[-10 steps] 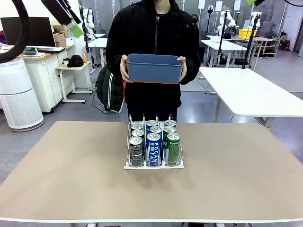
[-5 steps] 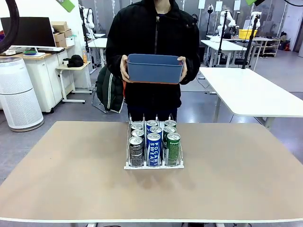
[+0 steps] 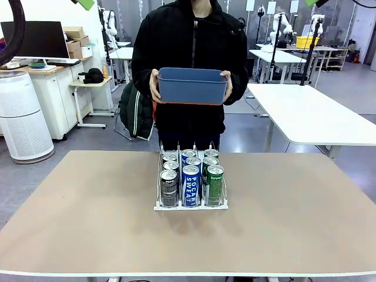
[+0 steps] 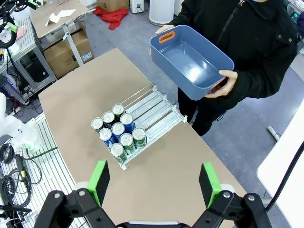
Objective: Fill the beverage cans into the dispenser.
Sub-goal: Place the picked Pepsi coke in the line of the Automatic Can Dispenser with the same cans.
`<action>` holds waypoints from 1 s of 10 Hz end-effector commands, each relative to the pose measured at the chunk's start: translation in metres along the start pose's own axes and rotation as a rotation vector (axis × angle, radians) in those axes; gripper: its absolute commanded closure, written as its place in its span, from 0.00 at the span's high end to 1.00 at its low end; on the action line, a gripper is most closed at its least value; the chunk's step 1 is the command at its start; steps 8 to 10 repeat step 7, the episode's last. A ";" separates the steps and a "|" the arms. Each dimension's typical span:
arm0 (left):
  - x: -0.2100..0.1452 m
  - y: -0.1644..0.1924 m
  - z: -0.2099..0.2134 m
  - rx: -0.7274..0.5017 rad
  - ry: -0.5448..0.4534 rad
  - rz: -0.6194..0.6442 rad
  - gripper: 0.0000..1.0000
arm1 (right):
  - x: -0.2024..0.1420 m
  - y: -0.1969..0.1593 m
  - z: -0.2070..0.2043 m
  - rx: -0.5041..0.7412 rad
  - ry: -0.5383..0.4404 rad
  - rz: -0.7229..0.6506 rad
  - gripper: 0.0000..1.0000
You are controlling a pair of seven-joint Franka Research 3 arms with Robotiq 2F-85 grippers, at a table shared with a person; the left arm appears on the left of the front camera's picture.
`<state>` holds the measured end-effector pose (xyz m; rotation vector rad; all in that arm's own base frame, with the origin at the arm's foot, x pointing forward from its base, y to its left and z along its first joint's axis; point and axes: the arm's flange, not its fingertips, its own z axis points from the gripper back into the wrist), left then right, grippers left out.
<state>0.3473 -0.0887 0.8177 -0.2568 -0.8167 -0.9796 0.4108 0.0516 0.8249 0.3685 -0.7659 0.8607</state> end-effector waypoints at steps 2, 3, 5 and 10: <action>-0.002 0.003 0.002 -0.003 -0.009 -0.004 1.00 | -0.001 0.001 -0.001 0.003 0.001 -0.002 1.00; -0.002 0.003 0.002 -0.003 -0.009 -0.004 1.00 | -0.001 0.001 -0.001 0.003 0.001 -0.002 1.00; -0.002 0.003 0.002 -0.003 -0.009 -0.004 1.00 | -0.001 0.001 -0.001 0.003 0.001 -0.002 1.00; -0.002 0.003 0.002 -0.003 -0.009 -0.004 1.00 | -0.001 0.001 -0.001 0.003 0.001 -0.002 1.00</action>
